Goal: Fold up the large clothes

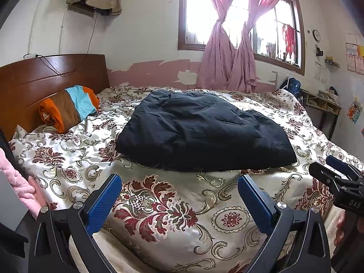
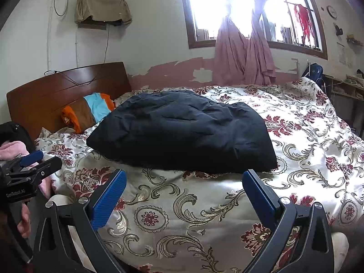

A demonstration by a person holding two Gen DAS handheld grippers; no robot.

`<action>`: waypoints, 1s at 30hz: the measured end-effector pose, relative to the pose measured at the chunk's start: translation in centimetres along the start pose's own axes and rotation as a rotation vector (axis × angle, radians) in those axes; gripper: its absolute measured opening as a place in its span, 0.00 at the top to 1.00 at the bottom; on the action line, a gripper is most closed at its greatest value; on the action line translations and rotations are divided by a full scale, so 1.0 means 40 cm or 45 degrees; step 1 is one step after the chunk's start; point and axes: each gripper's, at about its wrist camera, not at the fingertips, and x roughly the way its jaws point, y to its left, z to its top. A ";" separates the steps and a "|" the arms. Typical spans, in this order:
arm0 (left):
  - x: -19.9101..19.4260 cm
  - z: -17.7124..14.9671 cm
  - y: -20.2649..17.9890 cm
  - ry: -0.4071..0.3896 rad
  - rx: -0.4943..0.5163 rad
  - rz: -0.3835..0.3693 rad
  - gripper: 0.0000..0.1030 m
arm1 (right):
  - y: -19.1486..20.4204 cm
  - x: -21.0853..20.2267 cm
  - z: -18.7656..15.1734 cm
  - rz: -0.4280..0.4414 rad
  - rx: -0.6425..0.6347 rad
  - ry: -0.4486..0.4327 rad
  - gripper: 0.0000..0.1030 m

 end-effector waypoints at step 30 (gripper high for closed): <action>0.001 0.000 0.000 0.003 0.005 0.003 0.00 | -0.002 0.001 -0.002 -0.001 0.002 0.005 0.03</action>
